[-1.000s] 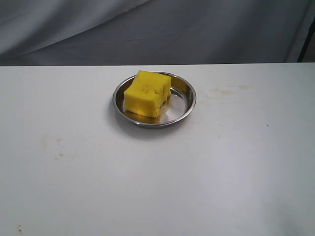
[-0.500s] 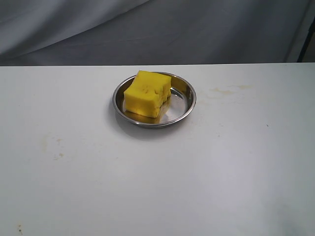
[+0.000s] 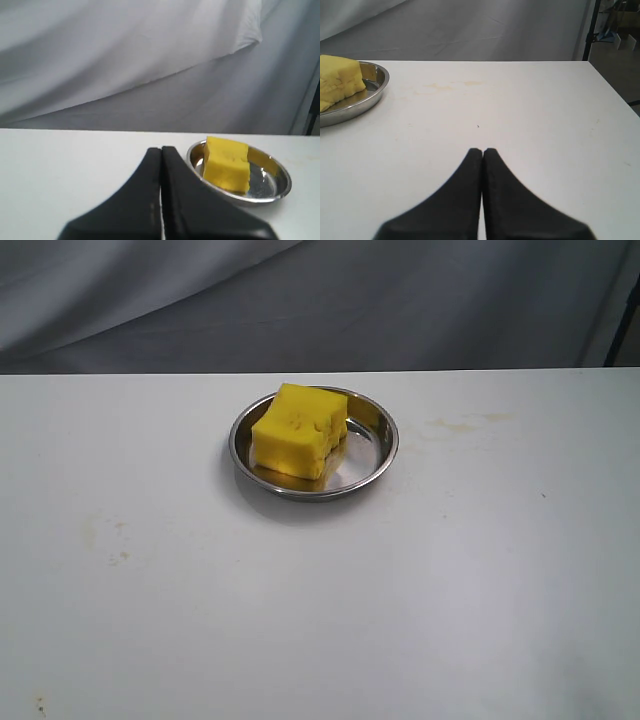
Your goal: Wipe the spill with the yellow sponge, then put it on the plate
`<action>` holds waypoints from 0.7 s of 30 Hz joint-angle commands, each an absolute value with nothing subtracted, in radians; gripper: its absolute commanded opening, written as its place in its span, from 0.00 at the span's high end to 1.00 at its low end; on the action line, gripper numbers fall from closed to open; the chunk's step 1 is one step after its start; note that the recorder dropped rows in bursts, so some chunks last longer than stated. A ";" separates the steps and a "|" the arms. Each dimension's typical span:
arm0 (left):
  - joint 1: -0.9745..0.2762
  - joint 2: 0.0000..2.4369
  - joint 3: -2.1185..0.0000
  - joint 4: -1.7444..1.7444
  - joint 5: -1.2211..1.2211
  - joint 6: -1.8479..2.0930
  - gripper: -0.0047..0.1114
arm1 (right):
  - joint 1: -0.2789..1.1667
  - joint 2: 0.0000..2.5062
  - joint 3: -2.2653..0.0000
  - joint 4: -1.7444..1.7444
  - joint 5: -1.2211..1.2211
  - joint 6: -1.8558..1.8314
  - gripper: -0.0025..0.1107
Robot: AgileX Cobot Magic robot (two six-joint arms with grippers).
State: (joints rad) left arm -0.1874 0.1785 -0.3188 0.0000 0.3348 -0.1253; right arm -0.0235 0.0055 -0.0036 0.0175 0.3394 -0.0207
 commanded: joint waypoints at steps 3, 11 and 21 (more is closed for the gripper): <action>-0.185 0.175 -0.312 -0.053 0.444 -0.047 0.96 | -0.022 0.000 0.000 0.018 0.336 -0.022 0.98; -0.185 0.175 -0.229 -0.094 0.448 -0.047 0.96 | -0.022 0.000 0.000 0.018 0.336 -0.022 0.98; -0.185 0.175 -0.210 -0.119 0.448 -0.045 0.96 | -0.022 0.000 0.000 0.018 0.336 -0.022 0.98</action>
